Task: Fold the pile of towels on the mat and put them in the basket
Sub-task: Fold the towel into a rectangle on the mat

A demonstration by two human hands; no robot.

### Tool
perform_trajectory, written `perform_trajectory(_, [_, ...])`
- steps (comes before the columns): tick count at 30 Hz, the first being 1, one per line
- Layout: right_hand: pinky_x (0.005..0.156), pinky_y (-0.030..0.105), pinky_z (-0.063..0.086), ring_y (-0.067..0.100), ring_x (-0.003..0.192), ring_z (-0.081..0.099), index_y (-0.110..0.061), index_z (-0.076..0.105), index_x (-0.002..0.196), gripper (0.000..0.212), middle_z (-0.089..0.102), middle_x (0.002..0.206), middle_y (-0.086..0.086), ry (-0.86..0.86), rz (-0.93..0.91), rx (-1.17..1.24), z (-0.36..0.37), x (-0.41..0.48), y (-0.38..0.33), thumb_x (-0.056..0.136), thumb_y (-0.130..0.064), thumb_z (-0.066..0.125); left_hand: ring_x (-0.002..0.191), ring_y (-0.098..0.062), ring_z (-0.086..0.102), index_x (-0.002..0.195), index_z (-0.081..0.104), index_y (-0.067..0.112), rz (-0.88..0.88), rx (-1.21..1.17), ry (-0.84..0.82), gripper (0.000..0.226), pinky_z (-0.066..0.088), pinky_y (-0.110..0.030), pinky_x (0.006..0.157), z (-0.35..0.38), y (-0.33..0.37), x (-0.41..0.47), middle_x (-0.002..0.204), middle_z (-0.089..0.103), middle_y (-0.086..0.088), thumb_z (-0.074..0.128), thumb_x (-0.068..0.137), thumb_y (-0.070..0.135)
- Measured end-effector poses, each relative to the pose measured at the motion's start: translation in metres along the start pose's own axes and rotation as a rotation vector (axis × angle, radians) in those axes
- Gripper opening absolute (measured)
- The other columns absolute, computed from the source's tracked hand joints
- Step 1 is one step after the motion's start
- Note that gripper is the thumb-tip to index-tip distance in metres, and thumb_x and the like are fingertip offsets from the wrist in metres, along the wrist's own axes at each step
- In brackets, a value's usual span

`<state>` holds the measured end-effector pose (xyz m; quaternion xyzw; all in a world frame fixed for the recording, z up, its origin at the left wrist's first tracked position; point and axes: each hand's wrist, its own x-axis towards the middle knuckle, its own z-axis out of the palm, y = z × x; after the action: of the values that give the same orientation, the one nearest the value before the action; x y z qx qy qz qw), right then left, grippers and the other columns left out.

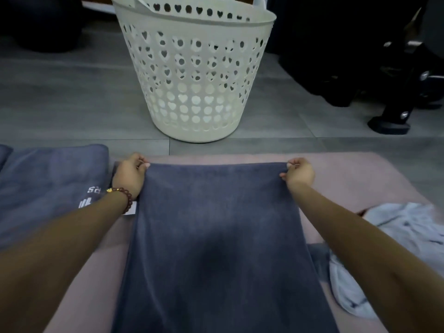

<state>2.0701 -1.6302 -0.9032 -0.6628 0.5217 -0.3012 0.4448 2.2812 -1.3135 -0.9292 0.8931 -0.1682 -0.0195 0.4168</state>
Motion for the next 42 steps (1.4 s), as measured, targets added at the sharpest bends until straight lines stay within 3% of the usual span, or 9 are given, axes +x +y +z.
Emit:
perform_trajectory(5, [0.091, 0.024, 0.039, 0.027, 0.105, 0.055, -0.004, 0.051, 0.120, 0.028, 0.053, 0.124, 0.016, -0.174, -0.116, -0.264, 0.033, -0.006, 0.033, 0.092, -0.008, 0.050, 0.118, -0.034, 0.049, 0.112, 0.059, 0.011, 0.091, 0.326, -0.006, 0.025, 0.037, -0.043, 0.093, 0.028, -0.020, 0.002, 0.123, 0.058, -0.015, 0.043, 0.095, 0.022])
perform_trajectory(10, [0.116, 0.043, -0.001, 0.015, 0.145, 0.011, -0.033, 0.024, 0.147, 0.067, 0.016, 0.157, -0.008, -0.664, -0.827, -0.756, 0.060, -0.061, 0.044, 0.086, -0.061, 0.021, 0.135, -0.022, 0.038, 0.137, 0.046, 0.023, 0.796, 0.638, -0.342, 0.064, 0.023, -0.047, 0.107, 0.062, -0.015, -0.039, 0.146, 0.042, -0.001, 0.010, 0.095, 0.055])
perform_trajectory(14, [0.115, 0.050, -0.006, 0.017, 0.147, 0.000, -0.046, 0.004, 0.146, 0.075, 0.003, 0.158, -0.016, -0.601, -0.815, -1.003, 0.048, -0.043, 0.067, 0.076, -0.070, 0.000, 0.143, -0.023, 0.021, 0.147, 0.024, 0.033, 0.478, 0.686, -0.338, 0.075, 0.012, -0.057, 0.110, 0.062, -0.029, -0.027, 0.155, 0.025, 0.006, 0.008, 0.082, 0.067])
perform_trajectory(17, [0.116, 0.048, 0.001, 0.021, 0.146, 0.002, -0.042, 0.006, 0.148, 0.064, 0.004, 0.159, -0.011, -0.465, -0.584, -1.091, 0.035, -0.016, 0.068, 0.089, -0.066, 0.013, 0.144, -0.023, 0.015, 0.148, 0.017, 0.035, 0.340, 0.743, -0.320, 0.081, 0.013, -0.054, 0.109, 0.057, -0.027, -0.009, 0.157, 0.017, 0.007, 0.000, 0.075, 0.066])
perform_trajectory(23, [0.115, 0.055, -0.006, 0.033, 0.145, -0.008, -0.027, -0.005, 0.151, 0.064, -0.011, 0.159, 0.001, -0.471, -0.344, -1.272, 0.032, -0.030, 0.046, 0.097, -0.055, 0.014, 0.144, -0.035, -0.002, 0.150, 0.011, 0.024, 0.109, 0.661, -0.350, 0.056, 0.004, -0.055, 0.113, 0.052, -0.013, -0.022, 0.159, -0.001, -0.007, 0.027, 0.099, 0.042])
perform_trajectory(28, [0.110, 0.046, 0.011, 0.034, 0.135, 0.037, -0.025, 0.034, 0.144, 0.064, 0.038, 0.149, 0.004, -0.637, -0.977, -1.135, -0.019, -0.138, 0.078, 0.088, -0.056, 0.025, 0.141, -0.041, 0.016, 0.142, 0.031, -0.003, 0.141, 0.390, -0.241, 0.052, 0.009, -0.040, 0.117, 0.030, -0.029, -0.105, 0.151, 0.017, -0.028, 0.045, 0.095, 0.013])
perform_trajectory(32, [0.112, 0.035, 0.008, 0.023, 0.137, 0.031, -0.033, 0.020, 0.148, 0.060, 0.031, 0.152, -0.003, -0.783, -0.881, -1.092, -0.078, -0.203, 0.114, 0.095, -0.059, 0.013, 0.135, -0.041, 0.031, 0.132, 0.042, -0.012, 0.216, 0.365, -0.245, 0.045, 0.016, -0.035, 0.114, 0.005, -0.043, -0.135, 0.145, 0.032, -0.030, 0.050, 0.090, 0.003])
perform_trajectory(36, [0.111, 0.026, -0.016, 0.006, 0.140, -0.012, -0.046, -0.021, 0.139, 0.080, -0.025, 0.147, -0.021, -0.794, -0.669, -1.039, -0.110, -0.225, 0.133, 0.065, -0.079, -0.025, 0.121, -0.041, 0.047, 0.125, 0.050, -0.010, 0.067, 0.193, -0.210, 0.044, 0.033, -0.039, 0.107, -0.010, -0.042, -0.143, 0.128, 0.051, -0.029, 0.059, 0.082, -0.006])
perform_trajectory(42, [0.113, 0.036, -0.014, 0.015, 0.146, -0.008, -0.032, -0.022, 0.137, 0.075, -0.019, 0.151, -0.017, -0.710, -0.554, -1.032, -0.107, -0.242, 0.136, 0.072, -0.065, -0.009, 0.094, -0.034, 0.060, 0.116, 0.048, -0.004, -0.209, -0.036, -0.145, 0.041, 0.043, -0.030, 0.080, -0.026, -0.028, -0.167, 0.100, 0.060, -0.017, 0.068, 0.080, 0.002])
